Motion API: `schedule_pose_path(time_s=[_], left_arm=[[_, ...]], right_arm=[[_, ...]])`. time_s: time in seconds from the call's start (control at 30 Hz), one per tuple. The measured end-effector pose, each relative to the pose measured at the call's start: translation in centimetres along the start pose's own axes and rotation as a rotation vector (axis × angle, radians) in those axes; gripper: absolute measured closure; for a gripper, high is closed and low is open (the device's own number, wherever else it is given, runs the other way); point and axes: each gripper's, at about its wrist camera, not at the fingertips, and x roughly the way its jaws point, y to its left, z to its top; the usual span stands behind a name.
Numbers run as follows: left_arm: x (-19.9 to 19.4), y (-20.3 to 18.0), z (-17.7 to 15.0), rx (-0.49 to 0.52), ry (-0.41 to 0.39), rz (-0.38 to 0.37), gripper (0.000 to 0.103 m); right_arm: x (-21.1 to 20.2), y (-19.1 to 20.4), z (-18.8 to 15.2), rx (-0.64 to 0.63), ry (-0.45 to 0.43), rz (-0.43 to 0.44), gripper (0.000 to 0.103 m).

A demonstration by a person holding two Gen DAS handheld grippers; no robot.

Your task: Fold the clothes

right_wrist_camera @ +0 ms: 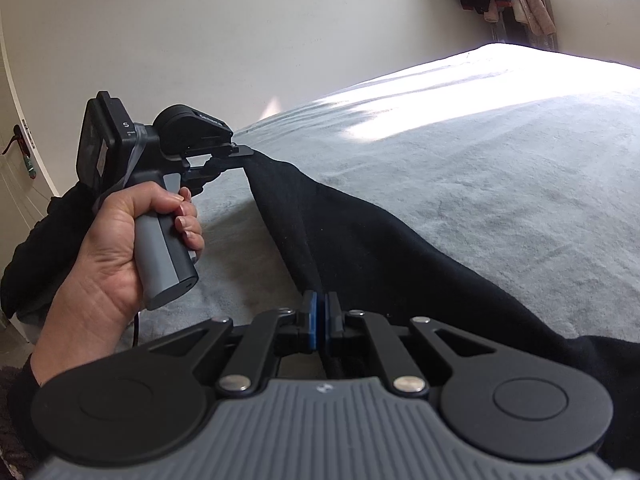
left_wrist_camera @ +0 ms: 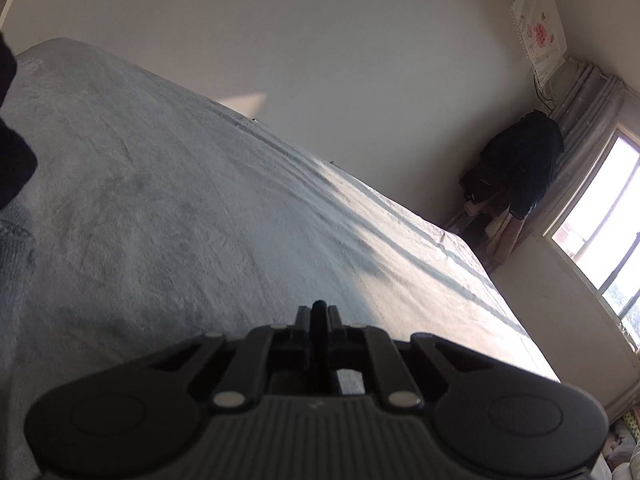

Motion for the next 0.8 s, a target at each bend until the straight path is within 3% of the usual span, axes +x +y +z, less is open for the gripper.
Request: schedule_pose_path(time_s=[0.17, 0.27, 0.33, 0.37, 0.4, 0.5, 0.63, 0.8], left_arm=[[0.7, 1.0, 0.2, -0.03, 0.007, 0.119, 0.095], [1.0, 1.4, 0.2, -0.045, 0.021, 0.152, 0.092], [0.9, 1.5, 0.3, -0.05, 0.017, 0.157, 0.075], [0.7, 1.4, 0.4, -0.05, 0.012, 0.145, 0.062], [0.6, 1.0, 0.3, -0.043, 0.003, 0.129, 0.056], [0.1, -0.2, -0.2, 0.004, -0.009, 0.083, 0.047], [0.0, -2.4, -1.4, 0.116, 0.005, 0.018, 0.047], [1.5, -4.9, -3.3, 0.305, 0.104, -0.027, 0.049]], right_arm=[[1.6, -0.2, -0.5, 0.062, 0.098, 0.055, 0.1], [1.6, -0.1, -0.5, 0.067, 0.103, 0.09, 0.085], [1.0, -0.3, 0.0, 0.085, 0.105, 0.088, 0.083], [0.7, -0.4, 0.3, 0.095, 0.106, 0.086, 0.081], [0.0, -0.7, 0.7, 0.103, 0.093, 0.069, 0.074], [-3.8, -2.4, 2.0, 0.146, -0.006, -0.03, 0.049], [-9.0, -4.8, 2.8, 0.145, -0.137, -0.256, 0.049], [-10.6, -6.9, 2.0, 0.101, -0.125, -0.459, 0.049]])
